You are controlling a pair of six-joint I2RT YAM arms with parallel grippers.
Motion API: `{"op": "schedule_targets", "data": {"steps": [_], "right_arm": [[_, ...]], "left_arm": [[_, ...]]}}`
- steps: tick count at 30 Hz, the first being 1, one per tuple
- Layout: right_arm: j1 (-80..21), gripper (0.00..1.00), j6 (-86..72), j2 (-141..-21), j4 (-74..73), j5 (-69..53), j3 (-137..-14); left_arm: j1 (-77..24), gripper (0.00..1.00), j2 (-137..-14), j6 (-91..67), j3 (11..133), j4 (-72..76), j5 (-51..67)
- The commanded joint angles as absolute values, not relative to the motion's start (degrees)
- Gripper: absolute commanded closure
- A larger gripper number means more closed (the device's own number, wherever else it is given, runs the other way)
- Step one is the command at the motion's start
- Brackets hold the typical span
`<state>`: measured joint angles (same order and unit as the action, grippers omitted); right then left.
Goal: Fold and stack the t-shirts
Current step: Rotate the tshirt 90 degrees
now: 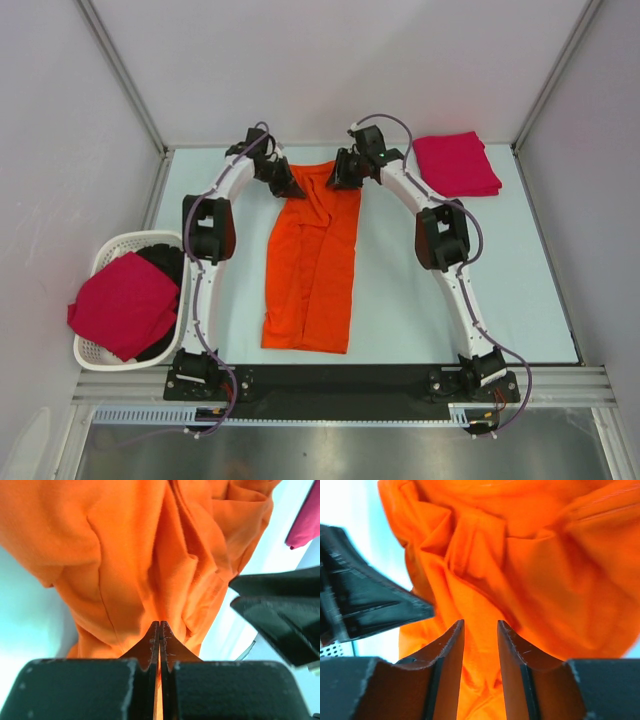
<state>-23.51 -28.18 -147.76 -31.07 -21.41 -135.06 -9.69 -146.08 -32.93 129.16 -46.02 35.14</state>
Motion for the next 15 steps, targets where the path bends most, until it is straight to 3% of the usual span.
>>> {"op": "schedule_targets", "data": {"steps": [1,15], "right_arm": [[-23.0,0.63,-26.4,-143.5,-32.8,-19.5,-135.0],[-22.2,0.64,-29.3,-142.8,-31.4,-22.7,-128.1]], "left_arm": [[-9.2,1.0,-140.5,-31.9,130.9,-45.7,36.2],[-9.1,1.0,-140.3,-31.4,130.0,-46.1,36.0]]}}
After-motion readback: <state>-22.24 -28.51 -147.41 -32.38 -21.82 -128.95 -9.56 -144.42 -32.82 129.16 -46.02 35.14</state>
